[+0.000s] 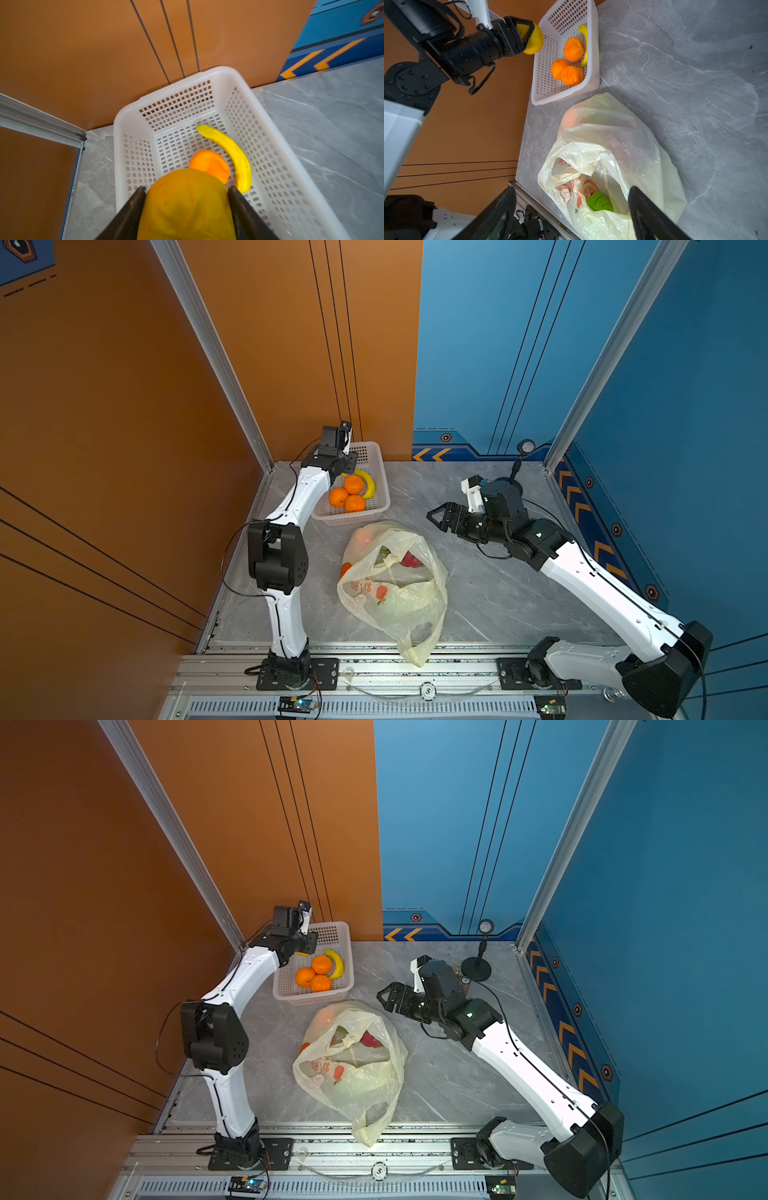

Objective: Untie the knot of the plastic bag and take out the fruit
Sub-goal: Place the fruit in the basket.

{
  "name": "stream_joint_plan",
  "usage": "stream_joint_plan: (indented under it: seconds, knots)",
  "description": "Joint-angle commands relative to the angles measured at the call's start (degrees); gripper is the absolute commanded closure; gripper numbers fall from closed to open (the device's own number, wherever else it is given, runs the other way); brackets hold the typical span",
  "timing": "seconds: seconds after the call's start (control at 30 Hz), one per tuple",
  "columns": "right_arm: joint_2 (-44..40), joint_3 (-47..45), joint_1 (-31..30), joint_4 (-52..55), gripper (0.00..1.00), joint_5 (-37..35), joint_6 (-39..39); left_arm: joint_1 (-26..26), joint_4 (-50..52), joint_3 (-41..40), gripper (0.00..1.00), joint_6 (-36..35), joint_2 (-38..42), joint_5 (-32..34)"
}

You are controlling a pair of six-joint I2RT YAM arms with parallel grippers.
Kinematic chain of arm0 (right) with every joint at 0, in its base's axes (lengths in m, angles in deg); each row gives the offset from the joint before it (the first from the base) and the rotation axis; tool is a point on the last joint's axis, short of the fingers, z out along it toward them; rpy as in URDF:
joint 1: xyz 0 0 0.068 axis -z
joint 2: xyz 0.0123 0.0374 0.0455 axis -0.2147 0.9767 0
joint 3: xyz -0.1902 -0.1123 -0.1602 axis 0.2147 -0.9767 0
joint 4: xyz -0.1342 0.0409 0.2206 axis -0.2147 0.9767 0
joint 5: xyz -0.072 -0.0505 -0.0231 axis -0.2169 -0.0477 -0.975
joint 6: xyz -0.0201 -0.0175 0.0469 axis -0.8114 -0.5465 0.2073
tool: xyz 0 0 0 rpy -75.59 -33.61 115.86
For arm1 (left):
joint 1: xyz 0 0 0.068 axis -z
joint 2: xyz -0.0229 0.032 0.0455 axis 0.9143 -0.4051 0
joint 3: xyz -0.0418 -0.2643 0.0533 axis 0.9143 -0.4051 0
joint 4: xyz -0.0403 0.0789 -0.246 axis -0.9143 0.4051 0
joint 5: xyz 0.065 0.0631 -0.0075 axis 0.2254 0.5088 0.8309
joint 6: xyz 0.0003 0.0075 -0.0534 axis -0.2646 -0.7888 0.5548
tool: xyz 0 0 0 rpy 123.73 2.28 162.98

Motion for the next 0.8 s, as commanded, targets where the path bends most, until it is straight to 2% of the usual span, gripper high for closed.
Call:
stream_joint_plan:
  seconds: [0.0,0.1,0.3,0.53,0.6,0.7,0.77]
  knots:
    - [0.67,-0.40,-0.75,-0.80,0.14,-1.91,-1.27,-2.18,6.33,8.68,0.58,2.54,-7.07,2.97]
    - [0.24,-0.30,-0.99,-0.14,0.14,-2.54,-1.69,-3.65,10.80,16.89,0.57,4.82,-14.01,1.62]
    - [-0.40,-0.56,-1.05,-0.13,0.14,-3.16,-1.66,-4.75,14.31,26.06,0.57,5.97,-23.47,0.96]
    - [-0.66,-0.59,-1.33,-0.04,0.14,-3.43,-1.48,-5.86,15.94,30.30,0.54,7.11,-28.66,-2.68]
    - [-0.86,-0.65,-1.43,0.00,0.14,-3.45,-1.38,-6.16,16.10,30.47,0.45,7.42,-29.00,-4.29]
    - [-1.11,-0.40,-1.51,0.22,0.14,-3.58,-1.44,-6.18,16.16,30.15,0.26,8.18,-27.78,-5.58]
    - [-1.26,-0.30,-1.56,0.31,0.14,-3.80,-1.40,-6.16,16.12,29.63,0.18,8.45,-26.34,-5.87]
